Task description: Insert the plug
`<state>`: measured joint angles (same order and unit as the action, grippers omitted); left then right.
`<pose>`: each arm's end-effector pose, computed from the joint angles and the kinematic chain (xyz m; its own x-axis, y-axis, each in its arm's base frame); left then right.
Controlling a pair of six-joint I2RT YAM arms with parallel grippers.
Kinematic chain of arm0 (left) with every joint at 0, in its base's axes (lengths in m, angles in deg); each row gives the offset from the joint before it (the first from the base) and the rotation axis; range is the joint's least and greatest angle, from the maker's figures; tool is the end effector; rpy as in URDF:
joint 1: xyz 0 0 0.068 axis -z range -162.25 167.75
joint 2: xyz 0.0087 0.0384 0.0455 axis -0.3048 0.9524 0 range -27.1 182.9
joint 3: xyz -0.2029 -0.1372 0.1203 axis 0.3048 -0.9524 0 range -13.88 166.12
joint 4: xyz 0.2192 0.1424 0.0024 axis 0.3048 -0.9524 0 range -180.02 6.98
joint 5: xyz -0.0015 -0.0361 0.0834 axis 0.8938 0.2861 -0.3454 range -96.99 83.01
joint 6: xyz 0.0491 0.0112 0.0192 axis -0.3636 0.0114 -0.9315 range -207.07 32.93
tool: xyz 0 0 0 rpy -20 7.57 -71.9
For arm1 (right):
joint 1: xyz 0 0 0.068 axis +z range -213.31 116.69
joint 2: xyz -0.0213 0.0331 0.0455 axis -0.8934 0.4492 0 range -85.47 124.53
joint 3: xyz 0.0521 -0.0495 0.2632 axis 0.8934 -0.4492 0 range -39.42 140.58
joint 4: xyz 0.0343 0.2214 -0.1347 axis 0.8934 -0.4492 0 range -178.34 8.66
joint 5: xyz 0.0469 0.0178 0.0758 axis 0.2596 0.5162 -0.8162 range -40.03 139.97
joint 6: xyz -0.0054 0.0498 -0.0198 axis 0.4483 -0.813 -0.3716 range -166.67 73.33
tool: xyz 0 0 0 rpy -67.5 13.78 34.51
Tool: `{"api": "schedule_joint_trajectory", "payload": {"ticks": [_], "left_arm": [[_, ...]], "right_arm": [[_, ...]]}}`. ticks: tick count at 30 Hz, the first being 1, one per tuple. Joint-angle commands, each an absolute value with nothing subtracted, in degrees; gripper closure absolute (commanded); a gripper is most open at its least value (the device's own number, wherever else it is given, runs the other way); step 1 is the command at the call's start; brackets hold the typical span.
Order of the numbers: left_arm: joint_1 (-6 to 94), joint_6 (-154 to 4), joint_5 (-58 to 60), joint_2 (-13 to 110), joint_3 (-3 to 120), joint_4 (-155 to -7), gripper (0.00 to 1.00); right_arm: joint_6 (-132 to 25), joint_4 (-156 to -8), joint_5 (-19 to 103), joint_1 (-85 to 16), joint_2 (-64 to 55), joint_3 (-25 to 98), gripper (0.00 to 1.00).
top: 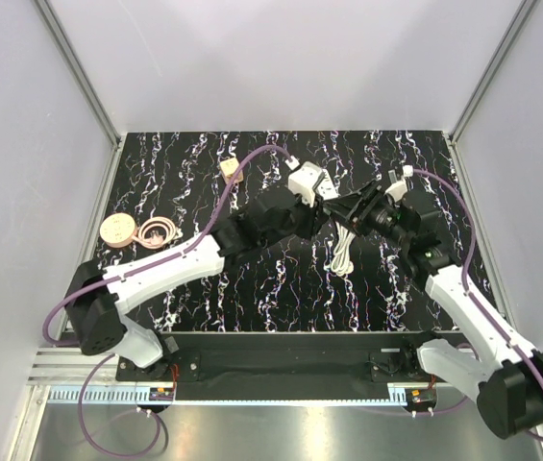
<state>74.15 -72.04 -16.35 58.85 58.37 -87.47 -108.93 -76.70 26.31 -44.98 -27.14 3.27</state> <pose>0.2025 -0.2943 0.3432 -0.3574 0.0758 -0.9309 0.6665 0.7189 -0.1974 0.2215 0.0884 0.3097 -0.6701 0.6320 -0.3892 -0.1479 0.4002 0.9044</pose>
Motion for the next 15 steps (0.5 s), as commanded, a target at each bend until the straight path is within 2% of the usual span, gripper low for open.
{"api": "schedule_joint_trajectory", "payload": {"ticks": [1, 3, 6, 9, 13, 15], "left_arm": [[74.4, -69.8, -9.1, 53.6, 56.3, -83.2, 1.0], [74.4, -69.7, -2.6, 49.4, 52.7, -83.1, 1.0], [74.0, -69.5, 2.9, 42.9, 48.7, -85.2, 1.0], [73.6, -70.9, 4.8, 36.4, 47.9, -93.7, 1.0], [70.8, -66.9, 12.9, 26.9, 42.6, -92.0, 1.0], [69.7, -64.6, 20.9, 25.9, 41.8, -90.0, 1.0]], "right_arm": [[-101.3, -74.9, 20.5, -44.4, -32.5, 3.5, 0.39], [-97.6, -76.4, 19.7, -44.4, -35.3, 3.9, 0.34], [-89.8, -81.0, 16.7, -44.5, -37.6, 5.7, 0.34], [-84.7, -84.2, 10.0, -44.5, -38.7, 6.8, 0.33], [-82.3, -77.8, -6.6, -44.5, -38.9, 6.0, 0.33], [-83.9, -72.9, -10.4, -44.5, -39.0, 5.3, 0.33]]}}
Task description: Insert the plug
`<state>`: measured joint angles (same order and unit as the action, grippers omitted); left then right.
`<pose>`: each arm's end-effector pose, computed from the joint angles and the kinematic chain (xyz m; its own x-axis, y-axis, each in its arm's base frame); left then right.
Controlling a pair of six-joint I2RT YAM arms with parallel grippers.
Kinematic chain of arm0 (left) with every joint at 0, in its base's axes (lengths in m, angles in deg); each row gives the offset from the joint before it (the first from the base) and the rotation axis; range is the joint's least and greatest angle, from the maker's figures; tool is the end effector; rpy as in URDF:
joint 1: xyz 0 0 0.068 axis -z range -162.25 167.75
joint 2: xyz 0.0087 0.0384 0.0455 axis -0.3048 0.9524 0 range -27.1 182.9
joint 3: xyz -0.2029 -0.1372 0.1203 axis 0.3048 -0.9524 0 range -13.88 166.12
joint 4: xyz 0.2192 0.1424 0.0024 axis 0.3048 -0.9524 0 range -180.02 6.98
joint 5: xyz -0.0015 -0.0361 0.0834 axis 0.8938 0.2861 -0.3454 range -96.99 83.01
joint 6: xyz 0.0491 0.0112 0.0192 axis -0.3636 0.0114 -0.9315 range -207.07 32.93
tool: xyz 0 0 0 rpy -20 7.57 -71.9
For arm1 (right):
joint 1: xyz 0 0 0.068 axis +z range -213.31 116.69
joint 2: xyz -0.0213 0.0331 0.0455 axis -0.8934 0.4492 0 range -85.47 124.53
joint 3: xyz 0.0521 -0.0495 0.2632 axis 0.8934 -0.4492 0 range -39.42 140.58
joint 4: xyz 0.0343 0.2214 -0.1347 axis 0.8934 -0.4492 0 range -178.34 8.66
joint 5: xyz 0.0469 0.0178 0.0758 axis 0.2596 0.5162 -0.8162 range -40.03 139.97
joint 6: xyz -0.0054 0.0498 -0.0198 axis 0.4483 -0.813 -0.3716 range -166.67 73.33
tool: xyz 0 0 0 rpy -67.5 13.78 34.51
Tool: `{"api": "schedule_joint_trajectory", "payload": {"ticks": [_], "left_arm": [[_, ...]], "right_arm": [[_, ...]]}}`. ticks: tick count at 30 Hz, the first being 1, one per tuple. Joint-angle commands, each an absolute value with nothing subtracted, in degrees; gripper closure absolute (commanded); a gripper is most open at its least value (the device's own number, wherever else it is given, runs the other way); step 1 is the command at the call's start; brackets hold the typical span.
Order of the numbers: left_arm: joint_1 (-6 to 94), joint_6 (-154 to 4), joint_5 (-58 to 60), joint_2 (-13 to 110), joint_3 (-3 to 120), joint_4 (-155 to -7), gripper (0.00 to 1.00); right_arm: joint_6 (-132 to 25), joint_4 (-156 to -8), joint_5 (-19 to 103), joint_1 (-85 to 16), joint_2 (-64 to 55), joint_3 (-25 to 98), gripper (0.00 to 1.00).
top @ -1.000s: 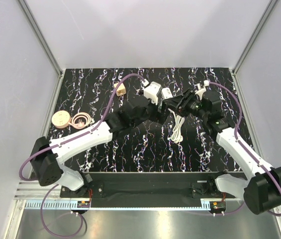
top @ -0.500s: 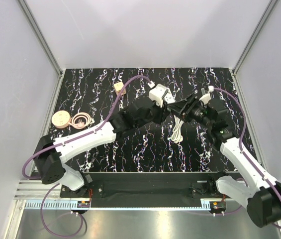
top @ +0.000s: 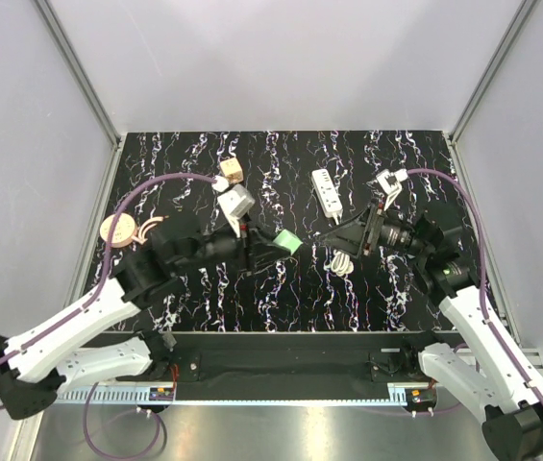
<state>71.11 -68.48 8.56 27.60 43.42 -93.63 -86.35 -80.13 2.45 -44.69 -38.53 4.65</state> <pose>0.1216 -0.1795 0.3850 -0.3757 -0.0093 -0.9267 0.8564 0.3786 -0.3510 0.1673 0.0840 0.3513 -0.6048 0.2513 -0.7557 -0.6861 0.3174 0.6546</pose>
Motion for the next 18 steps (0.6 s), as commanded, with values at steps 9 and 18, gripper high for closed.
{"api": "schedule_joint_trajectory", "payload": {"ticks": [9, 18], "left_arm": [[69.5, -60.3, 35.5, 29.7, 43.2, -87.3, 1.0], [69.5, -56.8, 38.2, 31.4, 41.0, -79.6, 1.0]], "right_arm": [[-97.5, -51.2, -18.8, -43.4, -38.5, 1.6, 0.29], [-88.3, -62.9, -19.0, -38.3, -36.4, 4.5, 0.3]]}}
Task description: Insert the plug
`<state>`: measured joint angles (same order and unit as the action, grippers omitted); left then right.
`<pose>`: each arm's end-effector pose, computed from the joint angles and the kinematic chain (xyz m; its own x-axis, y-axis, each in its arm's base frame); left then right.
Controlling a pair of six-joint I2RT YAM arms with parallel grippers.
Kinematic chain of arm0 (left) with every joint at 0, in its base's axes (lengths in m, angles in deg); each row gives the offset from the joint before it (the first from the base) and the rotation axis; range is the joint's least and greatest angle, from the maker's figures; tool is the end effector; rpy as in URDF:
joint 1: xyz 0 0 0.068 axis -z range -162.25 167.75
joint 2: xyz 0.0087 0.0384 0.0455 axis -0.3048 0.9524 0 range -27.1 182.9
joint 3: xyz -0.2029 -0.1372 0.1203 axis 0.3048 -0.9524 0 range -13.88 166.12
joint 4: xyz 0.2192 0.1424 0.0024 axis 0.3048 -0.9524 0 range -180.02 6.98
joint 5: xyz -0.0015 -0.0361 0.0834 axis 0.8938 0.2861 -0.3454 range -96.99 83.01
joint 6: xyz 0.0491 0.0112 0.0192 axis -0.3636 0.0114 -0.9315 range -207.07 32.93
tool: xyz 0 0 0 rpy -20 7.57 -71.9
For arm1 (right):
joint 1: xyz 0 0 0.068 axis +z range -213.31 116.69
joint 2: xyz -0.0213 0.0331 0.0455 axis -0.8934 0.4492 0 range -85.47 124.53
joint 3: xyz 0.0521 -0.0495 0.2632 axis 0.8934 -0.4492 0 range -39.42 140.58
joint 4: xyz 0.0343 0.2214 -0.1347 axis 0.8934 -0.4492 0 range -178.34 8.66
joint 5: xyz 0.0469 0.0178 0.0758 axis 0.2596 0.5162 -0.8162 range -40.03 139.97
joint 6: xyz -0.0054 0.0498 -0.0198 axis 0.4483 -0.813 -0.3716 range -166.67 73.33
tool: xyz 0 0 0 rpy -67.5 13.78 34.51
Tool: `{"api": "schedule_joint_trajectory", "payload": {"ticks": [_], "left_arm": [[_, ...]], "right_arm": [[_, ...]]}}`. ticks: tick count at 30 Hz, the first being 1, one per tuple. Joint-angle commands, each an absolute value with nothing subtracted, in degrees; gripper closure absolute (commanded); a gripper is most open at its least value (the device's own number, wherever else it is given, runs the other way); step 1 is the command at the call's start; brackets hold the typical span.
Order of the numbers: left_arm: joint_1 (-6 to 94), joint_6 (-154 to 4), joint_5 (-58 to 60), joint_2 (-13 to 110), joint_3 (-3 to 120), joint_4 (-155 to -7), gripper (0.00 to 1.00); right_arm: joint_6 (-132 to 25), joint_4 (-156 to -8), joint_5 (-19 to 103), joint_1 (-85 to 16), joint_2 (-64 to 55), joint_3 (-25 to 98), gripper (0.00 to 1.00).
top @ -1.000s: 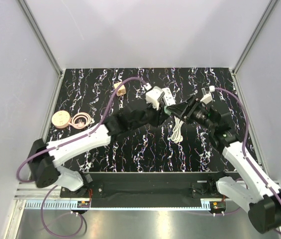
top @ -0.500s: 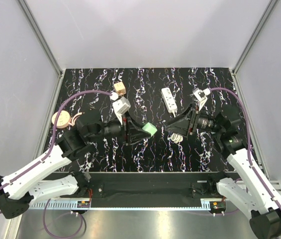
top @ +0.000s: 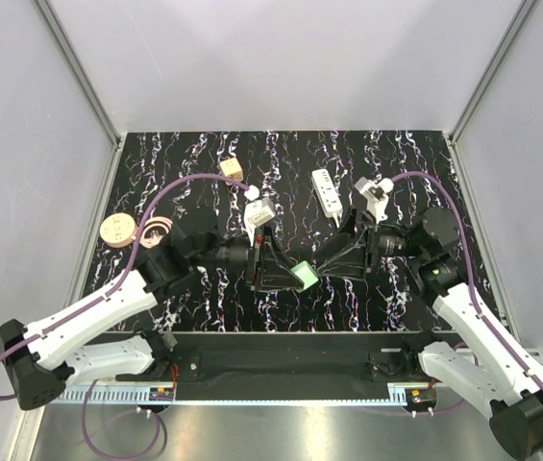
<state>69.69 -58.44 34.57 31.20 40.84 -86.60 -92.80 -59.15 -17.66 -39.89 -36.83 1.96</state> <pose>0.1228 -0.1951 0.3702 -0.5441 0.1135 -0.8313 0.8365 -0.0030 -0.5480 0.1528 0.1020 0.3629 -0.5362 0.0668 -0.8414 -0.8436 -0.0778 0.5314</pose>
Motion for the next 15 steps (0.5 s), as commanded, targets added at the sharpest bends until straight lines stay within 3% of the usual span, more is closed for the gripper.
{"api": "schedule_joint_trajectory", "payload": {"ticks": [1, 10, 12, 15], "left_arm": [[69.5, -56.6, 39.1, 32.0, 41.0, -79.3, 1.0], [69.5, -55.4, 39.5, 33.4, 42.1, -78.0, 1.0], [69.5, -55.7, 39.6, 33.9, 42.7, -78.5, 1.0], [69.5, -56.0, 39.9, 34.7, 43.4, -79.0, 1.0]], "right_arm": [[-88.4, -62.9, -19.1, -38.0, -36.1, 4.4, 0.31], [-87.7, -62.9, -18.3, -34.3, -35.5, 4.3, 0.37], [-87.3, -63.1, -18.2, -33.6, -35.4, 4.2, 0.55], [-87.3, -62.1, -18.2, -33.2, -35.6, 3.5, 0.72]]}}
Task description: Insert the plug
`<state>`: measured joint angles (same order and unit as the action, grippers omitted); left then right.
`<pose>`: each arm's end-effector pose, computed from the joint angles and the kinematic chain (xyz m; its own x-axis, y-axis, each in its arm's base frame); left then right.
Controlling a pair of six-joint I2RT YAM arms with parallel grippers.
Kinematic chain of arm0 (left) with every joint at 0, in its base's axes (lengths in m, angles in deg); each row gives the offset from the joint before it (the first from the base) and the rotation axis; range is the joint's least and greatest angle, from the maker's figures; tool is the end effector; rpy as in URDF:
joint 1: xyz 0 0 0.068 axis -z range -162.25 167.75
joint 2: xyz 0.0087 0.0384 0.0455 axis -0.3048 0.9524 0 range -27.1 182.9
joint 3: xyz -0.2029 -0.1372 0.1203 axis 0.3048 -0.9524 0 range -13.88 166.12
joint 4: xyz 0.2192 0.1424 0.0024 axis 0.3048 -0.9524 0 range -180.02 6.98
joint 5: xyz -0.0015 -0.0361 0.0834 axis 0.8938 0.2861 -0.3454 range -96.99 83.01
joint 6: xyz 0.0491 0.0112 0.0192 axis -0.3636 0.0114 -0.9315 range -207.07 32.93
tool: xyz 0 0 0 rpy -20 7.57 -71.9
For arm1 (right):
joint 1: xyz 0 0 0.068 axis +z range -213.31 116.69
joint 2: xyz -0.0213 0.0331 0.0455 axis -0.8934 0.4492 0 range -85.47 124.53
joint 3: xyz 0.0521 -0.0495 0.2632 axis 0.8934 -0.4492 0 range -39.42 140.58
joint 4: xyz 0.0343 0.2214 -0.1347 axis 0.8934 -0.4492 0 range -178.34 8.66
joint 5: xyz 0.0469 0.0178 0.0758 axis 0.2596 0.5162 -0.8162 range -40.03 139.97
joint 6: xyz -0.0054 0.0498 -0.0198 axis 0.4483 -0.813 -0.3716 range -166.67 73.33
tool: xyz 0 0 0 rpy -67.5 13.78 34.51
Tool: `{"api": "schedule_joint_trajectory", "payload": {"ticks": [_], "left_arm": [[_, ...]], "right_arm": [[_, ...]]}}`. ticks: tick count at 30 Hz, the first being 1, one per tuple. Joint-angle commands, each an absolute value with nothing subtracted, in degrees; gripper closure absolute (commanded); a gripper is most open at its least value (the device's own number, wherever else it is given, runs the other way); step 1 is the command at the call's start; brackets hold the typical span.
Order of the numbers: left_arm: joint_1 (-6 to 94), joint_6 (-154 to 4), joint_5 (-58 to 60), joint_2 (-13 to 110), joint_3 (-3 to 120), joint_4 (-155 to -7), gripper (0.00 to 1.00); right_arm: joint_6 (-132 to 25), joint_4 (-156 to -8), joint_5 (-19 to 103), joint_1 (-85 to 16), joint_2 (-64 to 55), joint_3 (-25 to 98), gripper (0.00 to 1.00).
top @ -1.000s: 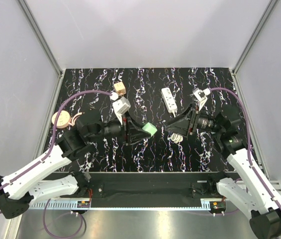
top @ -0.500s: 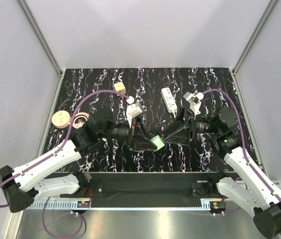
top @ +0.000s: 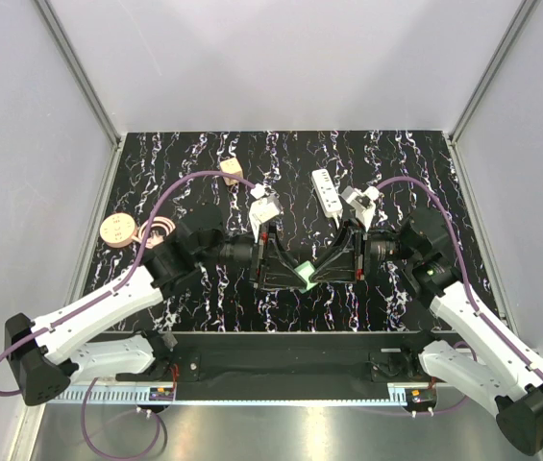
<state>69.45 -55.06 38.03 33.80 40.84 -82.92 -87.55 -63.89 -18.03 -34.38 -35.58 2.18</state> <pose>0.1291 -0.2041 0.3670 -0.5807 0.1310 -0.8035 0.8053 -0.0526 -0.5906 0.1479 0.1194 0.3535 -0.5375 -0.0169 -0.8431 -0.8340 -0.1372 0.5344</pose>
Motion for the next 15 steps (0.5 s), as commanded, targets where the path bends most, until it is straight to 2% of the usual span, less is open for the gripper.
{"api": "schedule_joint_trajectory", "payload": {"ticks": [1, 2, 3, 4, 5, 13, 14, 15], "left_arm": [[69.4, -56.0, 39.5, 35.1, 43.6, -79.2, 0.98], [69.4, -56.3, 39.0, 35.4, 43.8, -79.7, 0.91], [69.4, -57.7, 38.0, 35.7, 44.4, -82.1, 0.77], [69.4, -58.3, 35.2, 35.7, 44.5, -82.8, 0.56], [69.3, -59.1, 34.2, 35.7, 44.5, -84.5, 0.49], [66.8, -60.9, 34.7, 33.5, 43.3, -86.3, 0.33], [66.7, -61.2, 35.0, 33.1, 42.9, -86.2, 0.21], [66.7, -61.4, 35.5, 32.2, 42.6, -86.3, 0.18]], "right_arm": [[-87.7, -61.3, -18.4, -32.8, -35.9, 3.3, 0.77], [-88.5, -59.6, -18.6, -32.8, -36.0, 3.0, 0.8], [-88.9, -58.8, -18.7, -32.7, -36.3, 2.3, 0.89], [-89.0, -58.7, -18.3, -32.6, -37.0, 2.2, 0.94], [-88.1, -59.1, -17.8, -32.6, -37.6, 2.1, 1.0], [-80.4, -70.0, -10.0, -32.6, -37.6, 4.0, 1.0], [-79.9, -70.4, -8.3, -32.6, -37.6, 4.0, 1.0], [-79.6, -70.4, -7.4, -32.6, -37.5, 4.1, 1.0]]}}
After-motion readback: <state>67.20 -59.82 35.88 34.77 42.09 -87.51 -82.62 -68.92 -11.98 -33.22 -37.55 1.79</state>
